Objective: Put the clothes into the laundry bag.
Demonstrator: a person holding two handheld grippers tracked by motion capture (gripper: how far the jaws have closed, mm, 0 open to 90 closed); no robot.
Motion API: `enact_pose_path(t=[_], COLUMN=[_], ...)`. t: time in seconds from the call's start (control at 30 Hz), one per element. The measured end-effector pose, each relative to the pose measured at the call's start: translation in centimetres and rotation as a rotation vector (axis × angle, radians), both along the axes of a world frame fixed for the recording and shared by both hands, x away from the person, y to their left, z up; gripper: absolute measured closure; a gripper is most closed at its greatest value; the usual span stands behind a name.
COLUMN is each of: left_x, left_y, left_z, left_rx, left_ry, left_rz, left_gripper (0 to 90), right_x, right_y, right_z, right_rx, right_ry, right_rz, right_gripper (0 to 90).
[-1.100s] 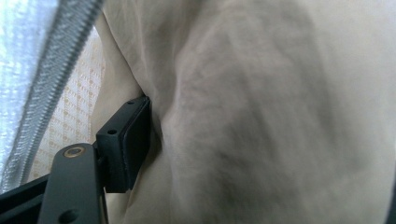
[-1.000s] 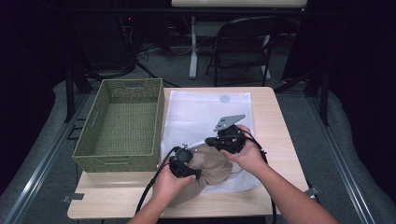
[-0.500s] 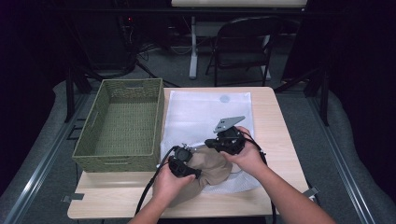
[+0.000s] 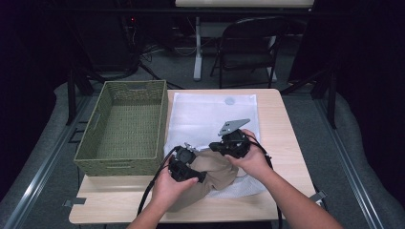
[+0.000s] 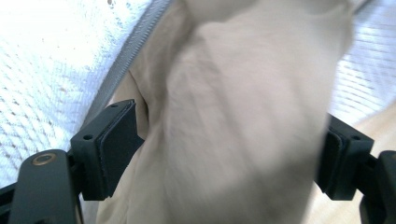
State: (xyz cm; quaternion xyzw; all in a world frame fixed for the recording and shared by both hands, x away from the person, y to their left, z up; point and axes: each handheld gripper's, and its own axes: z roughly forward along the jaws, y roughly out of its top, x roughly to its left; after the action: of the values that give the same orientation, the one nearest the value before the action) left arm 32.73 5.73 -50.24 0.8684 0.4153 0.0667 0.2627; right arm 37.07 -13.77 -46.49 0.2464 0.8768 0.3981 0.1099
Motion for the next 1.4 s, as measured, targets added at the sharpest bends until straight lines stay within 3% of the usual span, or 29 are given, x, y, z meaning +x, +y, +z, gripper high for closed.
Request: enact_pose_path(t=[0.17, 0.4, 0.7, 0.8, 1.03, 1.23, 1.4], left_x=[-1.2, -2.6, -3.1, -3.1, -3.2, -3.6, -4.0], left_y=[1.0, 2.3, 3.4, 3.5, 4.1, 4.0, 4.1], left_z=[0.5, 0.2, -2.5, -3.1, -4.1, -4.4, -4.6], left_rx=[-0.022, -0.014, 0.004, -0.01, -0.038, -0.026, -0.021], left_ry=[0.015, 0.018, 0.069, 0.079, 0.053, 0.021, -0.008], left_rz=[-0.021, -0.032, -0.021, -0.014, -0.019, -0.007, -0.006], left_gripper=[18.3, 18.4, 18.4, 18.4, 18.4, 22.0, 32.0], right_x=[0.0, 0.0, -0.1, -0.2, -0.2, -0.3, -0.3], right_y=[0.0, 0.0, 0.1, 0.1, 0.2, 0.4, 0.4], right_z=[0.0, 0.0, -0.1, -0.1, -0.2, -0.2, -0.2], right_rx=[0.002, -0.007, -0.002, -0.008, -0.009, -0.012, -0.013], right_ry=[-0.001, 0.001, -0.001, -0.001, -0.001, 0.002, 0.005], right_rz=[0.0, 0.0, -0.004, -0.002, -0.002, 0.008, 0.011], right_gripper=[88.4, 88.4, 88.4, 88.4, 88.4, 88.4, 88.4])
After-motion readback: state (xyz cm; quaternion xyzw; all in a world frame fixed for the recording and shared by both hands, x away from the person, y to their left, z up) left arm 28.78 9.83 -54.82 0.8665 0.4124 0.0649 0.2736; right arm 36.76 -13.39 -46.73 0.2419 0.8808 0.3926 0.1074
